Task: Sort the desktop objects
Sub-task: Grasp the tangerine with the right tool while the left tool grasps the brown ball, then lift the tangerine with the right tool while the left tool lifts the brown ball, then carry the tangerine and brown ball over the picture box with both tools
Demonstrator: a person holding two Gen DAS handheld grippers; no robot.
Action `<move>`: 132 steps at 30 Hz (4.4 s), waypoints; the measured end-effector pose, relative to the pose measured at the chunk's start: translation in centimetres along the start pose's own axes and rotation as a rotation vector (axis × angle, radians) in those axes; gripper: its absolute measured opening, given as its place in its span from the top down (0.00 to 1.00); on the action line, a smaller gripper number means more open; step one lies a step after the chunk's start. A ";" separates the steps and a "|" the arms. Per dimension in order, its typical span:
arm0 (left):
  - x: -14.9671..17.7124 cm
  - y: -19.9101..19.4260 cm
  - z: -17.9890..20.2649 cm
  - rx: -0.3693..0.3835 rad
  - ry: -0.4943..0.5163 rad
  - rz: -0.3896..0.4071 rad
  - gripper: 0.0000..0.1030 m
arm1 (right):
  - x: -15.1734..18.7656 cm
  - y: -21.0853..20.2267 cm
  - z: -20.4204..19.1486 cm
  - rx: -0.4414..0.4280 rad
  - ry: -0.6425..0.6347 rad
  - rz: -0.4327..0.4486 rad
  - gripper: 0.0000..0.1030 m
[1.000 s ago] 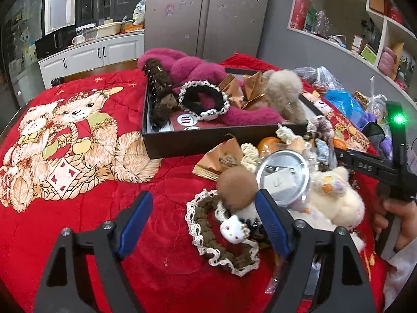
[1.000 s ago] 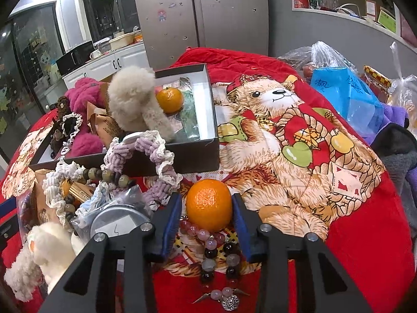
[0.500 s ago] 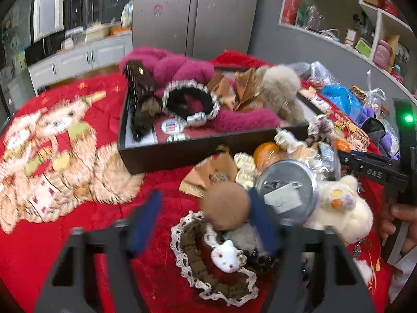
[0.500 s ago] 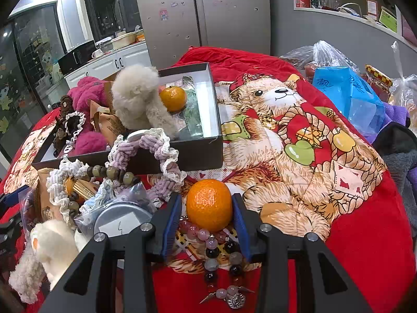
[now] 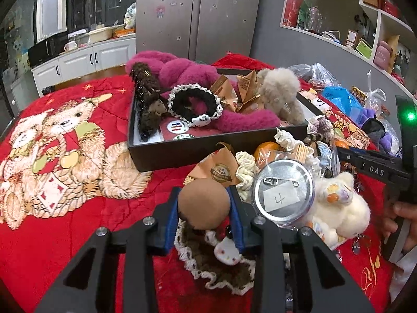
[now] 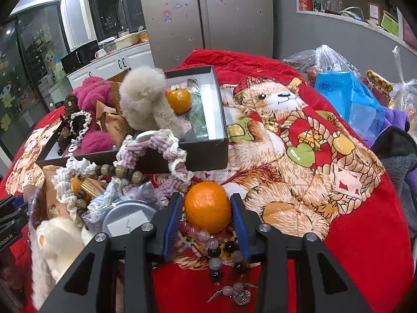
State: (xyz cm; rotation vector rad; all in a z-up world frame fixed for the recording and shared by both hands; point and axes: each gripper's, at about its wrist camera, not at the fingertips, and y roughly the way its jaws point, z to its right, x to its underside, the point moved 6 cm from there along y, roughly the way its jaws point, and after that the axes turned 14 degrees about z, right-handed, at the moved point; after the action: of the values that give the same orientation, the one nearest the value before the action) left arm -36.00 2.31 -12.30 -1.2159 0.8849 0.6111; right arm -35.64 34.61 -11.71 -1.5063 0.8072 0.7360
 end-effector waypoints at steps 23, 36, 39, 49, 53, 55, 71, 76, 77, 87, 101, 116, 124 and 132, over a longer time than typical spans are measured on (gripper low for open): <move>-2.1 -4.4 -0.5 -0.001 -0.038 0.106 0.66 | -4.0 -6.3 -0.9 -0.131 0.064 0.172 0.65; -2.3 -4.7 -0.3 -0.010 -0.050 0.111 0.66 | -4.1 -7.5 -3.8 -0.174 0.023 0.186 0.65; -1.9 -4.2 -0.4 -0.026 -0.044 0.094 0.66 | -3.8 -7.4 -4.7 -0.183 -0.002 0.179 0.65; -2.5 -4.9 -0.4 -0.069 -0.040 0.105 0.66 | -3.3 -7.3 -6.3 -0.200 -0.041 0.163 0.65; -3.4 -5.9 -0.6 -0.102 -0.051 0.132 0.66 | -3.3 -7.4 -6.5 -0.194 -0.061 0.160 0.65; -4.0 -6.6 -0.4 -0.117 -0.046 0.151 0.66 | -3.5 -7.6 -6.6 -0.197 -0.056 0.166 0.65; -7.4 -6.5 -0.1 -0.135 -0.065 0.133 0.66 | -7.1 -9.5 -9.7 -0.245 -0.065 0.208 0.65; -10.5 -4.4 -0.9 -0.176 -0.038 0.101 0.66 | -9.3 -8.3 -10.7 -0.240 -0.095 0.174 0.65; -11.0 -4.0 -1.0 -0.186 -0.030 0.101 0.66 | -9.8 -8.1 -10.9 -0.239 -0.094 0.171 0.65; -11.9 1.4 -1.0 -0.107 -0.028 0.079 0.66 | -11.9 -2.6 -11.6 -0.218 -0.069 0.104 0.65; -8.1 8.3 -1.3 -0.084 0.025 -0.015 0.66 | -8.1 3.5 -10.3 -0.165 -0.112 -0.010 0.65; -7.3 9.2 -1.5 -0.080 0.037 -0.044 0.66 | -7.2 4.6 -10.1 -0.169 -0.118 -0.051 0.65; -6.8 9.8 -2.4 -0.092 0.016 -0.063 0.66 | -6.9 4.9 -9.9 -0.165 -0.130 -0.061 0.65; -6.6 10.0 -2.6 -0.093 0.018 -0.067 0.66 | -6.6 5.4 -9.4 -0.162 -0.122 -0.075 0.65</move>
State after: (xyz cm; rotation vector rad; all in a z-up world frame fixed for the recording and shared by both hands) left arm -48.27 2.80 -12.35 -1.3311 0.8356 0.5934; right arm -43.83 25.45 -8.45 -1.6107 0.6079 0.8443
